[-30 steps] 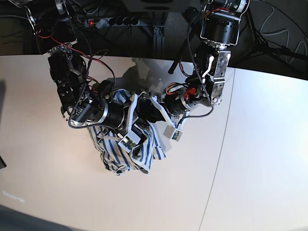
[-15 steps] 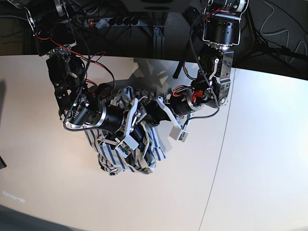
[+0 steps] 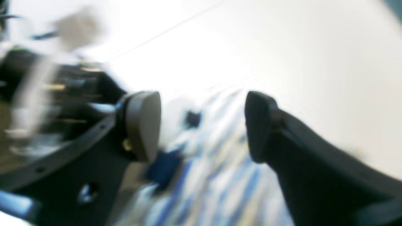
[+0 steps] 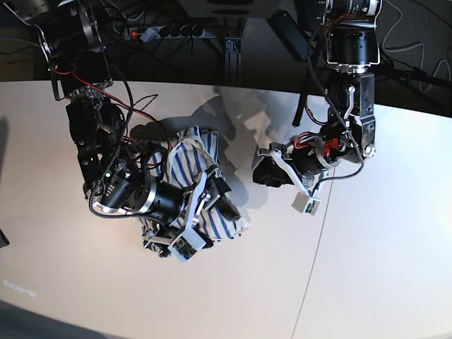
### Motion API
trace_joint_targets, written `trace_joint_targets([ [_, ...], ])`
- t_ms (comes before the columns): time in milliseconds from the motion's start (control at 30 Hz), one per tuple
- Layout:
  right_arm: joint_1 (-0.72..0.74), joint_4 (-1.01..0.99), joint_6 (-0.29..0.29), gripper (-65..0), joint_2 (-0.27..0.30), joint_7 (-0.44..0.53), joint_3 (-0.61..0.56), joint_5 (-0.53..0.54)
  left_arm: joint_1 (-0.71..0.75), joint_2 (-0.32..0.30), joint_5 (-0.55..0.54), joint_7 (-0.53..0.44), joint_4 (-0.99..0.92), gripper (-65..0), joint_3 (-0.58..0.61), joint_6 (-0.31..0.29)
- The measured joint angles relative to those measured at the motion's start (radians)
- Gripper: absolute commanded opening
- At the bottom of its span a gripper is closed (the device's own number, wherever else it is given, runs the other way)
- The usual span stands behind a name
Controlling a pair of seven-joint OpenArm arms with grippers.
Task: Fold the T-shirt properly
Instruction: 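Fold the held end over the stack with both grippers and release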
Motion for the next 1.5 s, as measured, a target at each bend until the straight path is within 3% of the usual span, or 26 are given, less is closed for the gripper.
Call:
trace_joint_targets([
  [67, 0.024, -0.005, -0.001, -60.2, 0.001, 0.034, 0.018, -0.094, -0.008, -0.005, -0.012, 0.003, 0.071, -48.6, -0.002, -0.001],
  [100, 0.04, -0.013, -0.002, -65.0, 0.001, 0.038, 0.021, -0.116, -0.017, -0.004, -0.028, 0.005, 0.084, -50.0, 0.003, -0.002],
  [233, 0.103, -0.106, -0.003, -65.0, 0.0, 0.066, 0.022, -0.127, 0.011, -0.004, -0.116, 0.021, 0.082, -54.4, 0.109, -0.035],
  [333, 0.146, -0.228, -0.003, -65.0, -0.002, 0.163, 0.021, -0.129, 0.019, 0.003, -0.118, 0.027, 0.079, -56.4, 0.25, -0.05],
  [533, 0.222, -0.435, -0.011, -65.0, -0.002, 0.205, 0.022, -0.135, 0.005, 0.055, 0.012, -0.022, 0.096, -56.7, 0.447, -0.055],
  [767, 0.29, -0.616, -0.012, -65.0, -0.068, 0.209, 0.022, -0.16, 0.005, 0.117, 0.111, -0.044, 0.096, -56.6, 0.467, -0.049],
  [967, 0.293, -0.725, -0.011, -65.0, -0.074, 0.188, 0.022, -0.178, 0.002, 0.088, 0.212, -0.087, 0.066, -56.6, 0.467, -0.049],
  [1133, 0.267, -0.701, -0.012, -65.0, -0.028, 0.116, 0.022, -0.142, -0.039, -0.002, 0.27, -0.153, 0.0, -56.6, 0.467, -0.049],
  [1367, 0.066, -0.408, -0.013, -65.0, 0.167, -0.003, 0.025, 0.028, -0.103, -0.111, 0.265, -0.203, -0.048, -56.6, 0.471, -0.047],
  [1500, -0.06, -0.231, -0.013, -65.0, 0.207, -0.038, 0.027, 0.079, -0.135, -0.133, 0.27, -0.219, -0.08, -56.6, 0.469, -0.047],
])
